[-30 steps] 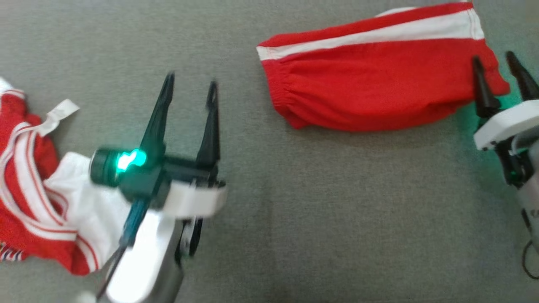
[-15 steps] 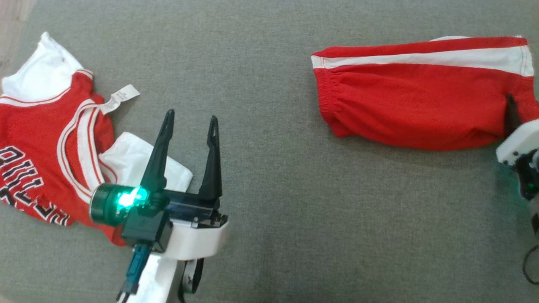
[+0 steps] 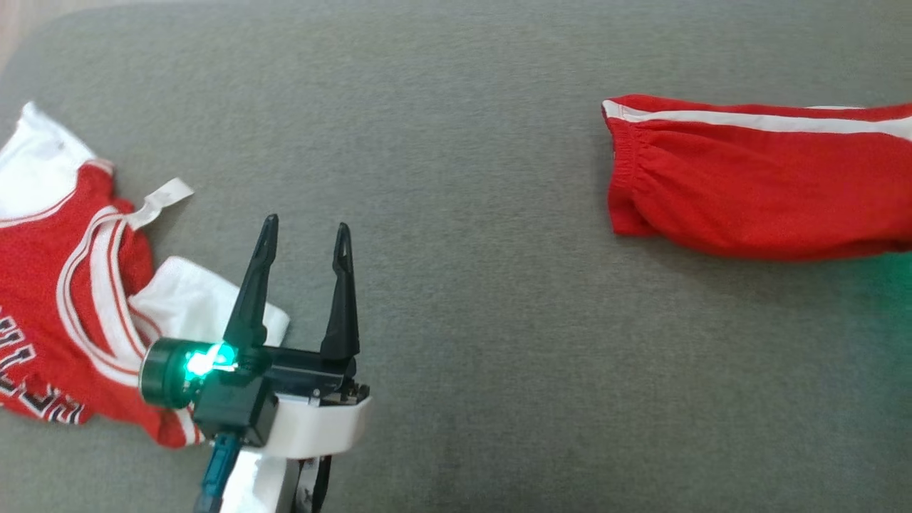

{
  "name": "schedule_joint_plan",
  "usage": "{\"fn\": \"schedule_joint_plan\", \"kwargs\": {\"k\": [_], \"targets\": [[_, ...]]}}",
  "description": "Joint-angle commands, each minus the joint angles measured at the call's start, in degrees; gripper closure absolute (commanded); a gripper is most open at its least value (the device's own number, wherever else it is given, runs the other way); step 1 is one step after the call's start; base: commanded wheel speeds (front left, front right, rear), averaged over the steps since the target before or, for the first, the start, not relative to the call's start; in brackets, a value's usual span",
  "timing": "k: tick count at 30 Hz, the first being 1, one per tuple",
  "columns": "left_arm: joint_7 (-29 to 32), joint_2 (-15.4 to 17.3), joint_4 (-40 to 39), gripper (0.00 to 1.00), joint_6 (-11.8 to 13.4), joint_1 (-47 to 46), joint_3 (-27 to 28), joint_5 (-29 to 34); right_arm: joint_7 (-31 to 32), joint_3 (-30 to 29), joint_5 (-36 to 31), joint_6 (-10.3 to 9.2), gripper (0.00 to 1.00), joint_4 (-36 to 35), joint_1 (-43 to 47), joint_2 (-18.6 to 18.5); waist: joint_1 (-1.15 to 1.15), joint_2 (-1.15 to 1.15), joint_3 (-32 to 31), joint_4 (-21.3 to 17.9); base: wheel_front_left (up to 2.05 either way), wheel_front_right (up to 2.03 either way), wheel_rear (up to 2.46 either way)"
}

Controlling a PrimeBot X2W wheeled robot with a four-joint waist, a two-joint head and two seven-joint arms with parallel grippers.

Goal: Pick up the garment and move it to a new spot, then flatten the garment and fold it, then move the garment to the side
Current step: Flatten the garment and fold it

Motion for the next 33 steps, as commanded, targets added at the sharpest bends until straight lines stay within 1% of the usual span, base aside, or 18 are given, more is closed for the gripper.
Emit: {"fn": "schedule_joint_plan", "kwargs": {"k": [1, 4, 7, 9, 10, 13, 17, 19, 21, 24, 25, 26, 27, 30, 33], "targets": [[-0.24, -0.1, -2.03, 0.0, -0.44, -0.57, 1.85, 0.86, -1.23, 1.52, -0.58, -0.04, 1.0, -2.2, -0.68, -0.95, 0.0, 0.0, -0.59, -1.07, 0.0, 0.0, 0.0], [-0.24, -0.17, -1.9, 0.0, -0.72, -0.23, 1.86, 1.17, -2.48, 2.91, -2.08, -0.04, 1.0, -5.28, -2.01, -0.43, 0.0, 0.0, -1.08, -1.95, 0.0, 0.0, 0.0], [-0.24, -0.21, -1.55, 0.0, -1.07, 0.08, 1.85, 1.43, -3.16, 4.65, -4.12, -0.04, 1.0, -9.6, -3.27, 1.04, 0.0, 0.0, -1.74, -2.41, 0.0, 0.0, 0.0], [-0.24, -0.24, -1.25, 0.0, -1.29, 0.33, 1.79, 1.55, -3.37, 5.76, -5.59, -0.04, 1.0, -12.86, -3.83, 2.26, 0.0, 0.0, -2.29, -2.4, 0.0, 0.0, 0.0], [-0.24, -0.24, -1.25, 0.0, -1.29, 0.33, 1.79, 1.55, -3.37, 5.76, -5.59, -0.04, 1.0, -12.86, -3.83, 2.26, 0.0, 0.0, -2.29, -2.4, 0.0, 0.0, 0.0], [-0.24, -0.27, -0.75, 0.0, -1.66, 0.85, 1.74, 1.61, -3.49, 7.69, -8.22, -0.04, 1.0, -17.96, -3.85, 4.26, 0.0, 0.0, -3.26, -1.9, 0.0, 0.0, 0.0], [-0.24, -0.33, -0.37, 0.0, -1.79, 1.77, 1.54, 1.46, -2.47, 11.03, -12.18, -0.04, 1.0, -23.68, -1.44, 7.69, 0.0, 0.0, -4.32, -0.62, 0.0, 0.0, 0.0], [-0.24, -0.37, -0.31, 0.0, -1.71, 2.2, 1.44, 1.22, -1.03, 12.74, -13.64, -0.04, 1.0, -25.73, 0.8, 10.17, 0.0, 0.0, -4.49, 0.0, 0.0, 0.0, 0.0], [-0.24, -0.4, -0.3, 0.0, -1.65, 2.5, 1.31, 0.97, 0.1, 13.75, -14.01, -0.04, 1.0, -26.81, 3.39, 13.18, 0.0, 0.0, -4.38, 0.59, 0.0, 0.0, 0.0], [-0.24, -0.45, -0.24, 0.0, -1.71, 2.49, 0.81, 0.7, 0.89, 14.72, -14.33, -0.04, 1.0, -25.89, 6.81, 17.37, 0.0, 0.0, -3.94, 1.57, 0.0, 0.0, 0.0], [-0.24, -0.46, -0.17, 0.0, -1.76, 2.34, 0.55, 0.64, 0.87, 14.74, -14.24, -0.04, 0.93, -25.05, 7.67, 18.48, 0.0, 0.0, -3.79, 1.96, 0.0, 0.0, 0.0], [-0.24, -0.47, -0.11, 0.0, -1.8, 2.16, 0.29, 0.57, 0.5, 14.66, -14.62, -0.04, 0.62, -24.24, 8.21, 19.24, 0.0, 0.0, -3.65, 2.32, 0.0, 0.0, 0.0], [-0.24, -0.48, -0.02, 0.0, -1.83, 1.98, 0.07, 0.47, -0.21, 14.35, -14.9, -0.04, 0.0, -23.68, 8.62, 20.04, 0.0, 0.0, -3.57, 2.67, 0.0, 0.0, 0.0], [-0.24, -0.5, -0.06, 0.0, -1.46, 1.8, 0.05, 0.19, -2.55, 13.3, -14.7, -0.04, 0.0, -24.37, 9.65, 22.22, 0.0, 0.0, -3.68, 3.06, 0.0, 0.0, 0.0], [-0.24, -0.51, 0.05, 0.0, -1.18, 2.15, 0.43, -0.07, -3.49, 10.85, -14.66, -0.04, 0.0, -27.84, 11.1, 22.65, 0.0, 0.0, -4.55, 2.76, 0.0, 0.0, 0.0]]}}
